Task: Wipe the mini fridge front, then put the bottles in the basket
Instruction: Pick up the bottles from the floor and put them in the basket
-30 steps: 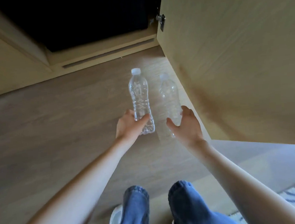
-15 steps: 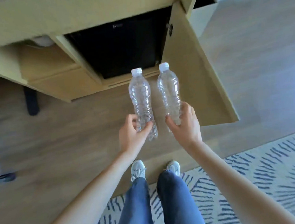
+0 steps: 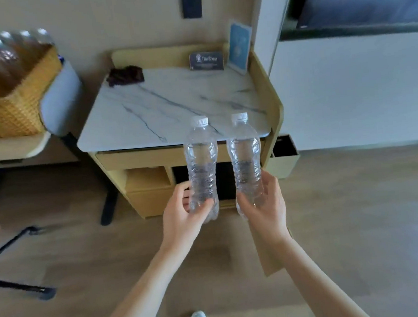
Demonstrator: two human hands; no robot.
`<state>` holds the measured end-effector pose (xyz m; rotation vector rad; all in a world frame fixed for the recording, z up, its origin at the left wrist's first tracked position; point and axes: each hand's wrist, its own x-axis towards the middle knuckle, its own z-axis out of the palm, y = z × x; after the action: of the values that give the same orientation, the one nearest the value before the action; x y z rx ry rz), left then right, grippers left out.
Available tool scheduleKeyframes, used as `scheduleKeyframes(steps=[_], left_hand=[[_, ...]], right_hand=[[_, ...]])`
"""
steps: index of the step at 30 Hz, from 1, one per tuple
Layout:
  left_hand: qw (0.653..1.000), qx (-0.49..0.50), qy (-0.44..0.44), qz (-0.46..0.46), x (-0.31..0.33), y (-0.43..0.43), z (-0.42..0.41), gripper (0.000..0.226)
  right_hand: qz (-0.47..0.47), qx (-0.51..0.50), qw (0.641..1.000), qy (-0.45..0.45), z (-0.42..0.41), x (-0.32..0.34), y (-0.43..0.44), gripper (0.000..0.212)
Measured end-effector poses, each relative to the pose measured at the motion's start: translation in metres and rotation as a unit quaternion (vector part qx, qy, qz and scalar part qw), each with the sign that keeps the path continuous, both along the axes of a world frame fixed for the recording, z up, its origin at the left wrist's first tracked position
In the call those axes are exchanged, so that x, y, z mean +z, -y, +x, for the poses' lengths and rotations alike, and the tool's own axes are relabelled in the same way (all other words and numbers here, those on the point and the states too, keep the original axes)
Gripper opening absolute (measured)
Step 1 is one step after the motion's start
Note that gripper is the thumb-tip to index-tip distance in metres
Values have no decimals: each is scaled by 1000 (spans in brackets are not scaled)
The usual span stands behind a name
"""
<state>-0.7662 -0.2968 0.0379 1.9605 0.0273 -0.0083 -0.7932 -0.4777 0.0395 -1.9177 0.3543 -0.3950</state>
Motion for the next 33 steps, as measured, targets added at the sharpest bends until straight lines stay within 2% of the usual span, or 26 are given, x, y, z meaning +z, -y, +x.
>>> scheduleKeyframes(steps=[5, 10, 16, 25, 33], left_hand=[[998, 55, 32, -11, 17, -11, -19, 56], [993, 112, 37, -19, 9, -31, -54, 49], [984, 175, 34, 0, 10, -76, -63, 62], [962, 270, 50, -2, 21, -185, -30, 51], [952, 305, 34, -17, 6, -330, 52, 56]], right_hand=[[59, 73, 995, 31, -2, 29, -16, 53], [93, 151, 984, 15, -12, 22, -38, 52], [86, 212, 973, 8, 2, 23, -79, 55], [76, 310, 948, 1, 67, 18, -191, 56], [116, 343, 932, -11, 155, 17, -337, 51]])
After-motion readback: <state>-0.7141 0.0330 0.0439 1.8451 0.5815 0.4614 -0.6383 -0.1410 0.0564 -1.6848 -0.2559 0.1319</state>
